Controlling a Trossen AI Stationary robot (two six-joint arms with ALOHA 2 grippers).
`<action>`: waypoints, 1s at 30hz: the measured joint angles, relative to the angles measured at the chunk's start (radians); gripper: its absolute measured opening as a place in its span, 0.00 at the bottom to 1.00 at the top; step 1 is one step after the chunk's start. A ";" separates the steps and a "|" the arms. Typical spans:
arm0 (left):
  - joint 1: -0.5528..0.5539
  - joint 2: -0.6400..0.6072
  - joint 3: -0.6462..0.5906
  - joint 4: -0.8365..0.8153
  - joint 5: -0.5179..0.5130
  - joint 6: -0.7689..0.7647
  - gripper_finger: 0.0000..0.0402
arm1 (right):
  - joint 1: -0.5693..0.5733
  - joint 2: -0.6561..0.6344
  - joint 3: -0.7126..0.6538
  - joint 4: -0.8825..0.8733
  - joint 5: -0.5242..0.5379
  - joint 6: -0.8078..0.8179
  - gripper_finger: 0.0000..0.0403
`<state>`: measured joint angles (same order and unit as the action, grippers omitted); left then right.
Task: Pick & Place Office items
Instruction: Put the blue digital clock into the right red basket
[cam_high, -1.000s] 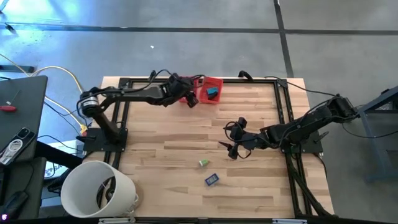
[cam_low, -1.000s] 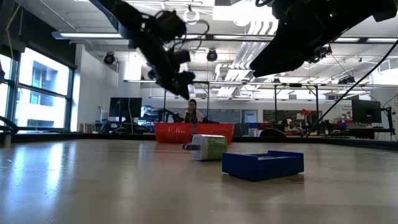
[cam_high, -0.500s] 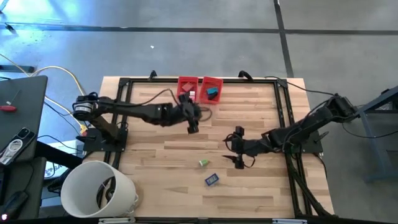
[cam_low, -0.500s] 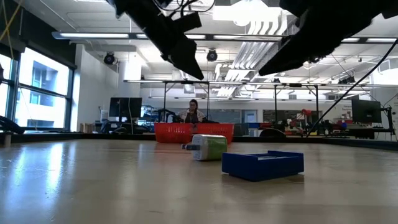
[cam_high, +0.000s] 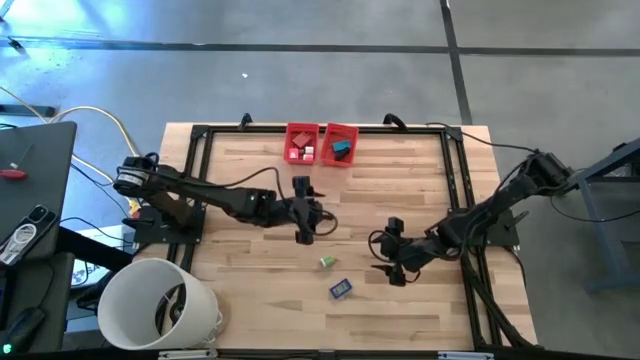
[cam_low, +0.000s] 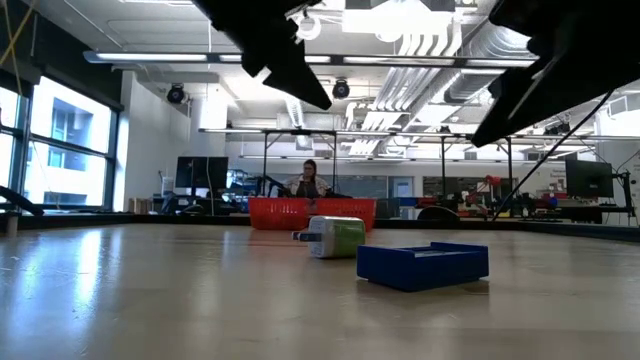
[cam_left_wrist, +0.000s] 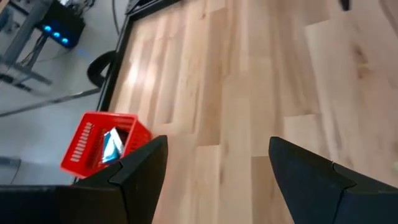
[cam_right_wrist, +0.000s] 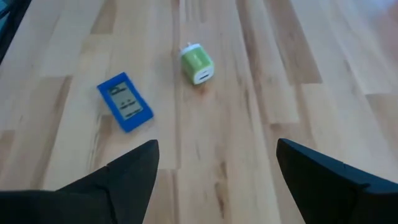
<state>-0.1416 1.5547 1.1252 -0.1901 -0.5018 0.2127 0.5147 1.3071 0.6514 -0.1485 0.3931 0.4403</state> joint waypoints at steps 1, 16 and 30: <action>-0.007 0.000 0.000 -0.004 0.000 0.000 0.68 | 0.009 0.000 0.000 -0.005 0.000 0.007 0.78; -0.053 -0.090 0.000 -0.176 0.041 -0.055 0.68 | 0.137 -0.057 0.000 -0.188 0.055 0.160 0.78; 0.027 -0.172 0.000 -0.396 0.415 -0.105 0.67 | 0.243 -0.077 -0.067 -0.261 0.227 0.378 0.78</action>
<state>-0.1150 1.3827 1.1252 -0.5864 -0.0872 0.1073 0.7580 1.2301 0.5843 -0.4091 0.6205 0.8186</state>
